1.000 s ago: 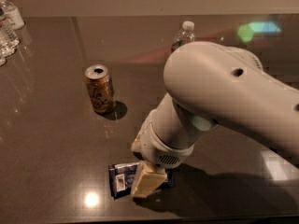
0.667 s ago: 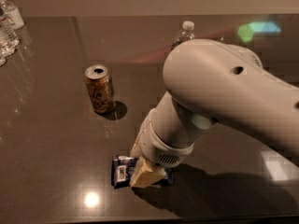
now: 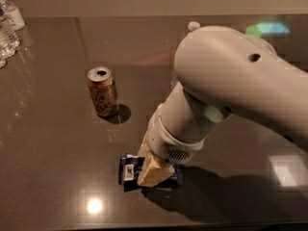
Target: Pick rxbar blueberry
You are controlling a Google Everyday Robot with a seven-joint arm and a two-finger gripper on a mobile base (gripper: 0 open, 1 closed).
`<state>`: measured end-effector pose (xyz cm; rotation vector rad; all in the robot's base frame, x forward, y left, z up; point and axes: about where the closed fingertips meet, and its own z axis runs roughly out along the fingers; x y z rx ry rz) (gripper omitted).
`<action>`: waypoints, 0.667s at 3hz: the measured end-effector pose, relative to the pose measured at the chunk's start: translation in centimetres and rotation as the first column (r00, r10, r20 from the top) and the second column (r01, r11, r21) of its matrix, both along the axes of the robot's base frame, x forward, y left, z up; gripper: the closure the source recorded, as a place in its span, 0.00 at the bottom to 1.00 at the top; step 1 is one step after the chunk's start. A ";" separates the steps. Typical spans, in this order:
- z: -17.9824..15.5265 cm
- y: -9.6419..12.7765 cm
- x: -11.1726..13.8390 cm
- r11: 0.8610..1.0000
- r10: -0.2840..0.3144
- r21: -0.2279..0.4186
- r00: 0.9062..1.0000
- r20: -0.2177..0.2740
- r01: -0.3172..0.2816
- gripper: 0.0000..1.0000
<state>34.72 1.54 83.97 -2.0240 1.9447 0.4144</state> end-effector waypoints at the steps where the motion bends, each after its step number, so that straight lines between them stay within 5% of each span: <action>1: 2.4 -0.4 1.9 1.000 -0.012 0.018 1.000 0.011 0.012 1.00; 2: 5.2 -0.9 4.2 0.999 -0.025 0.024 0.999 0.030 0.024 1.00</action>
Offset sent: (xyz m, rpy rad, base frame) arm 0.0789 -0.0181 0.0922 0.0359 -0.0579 -0.0423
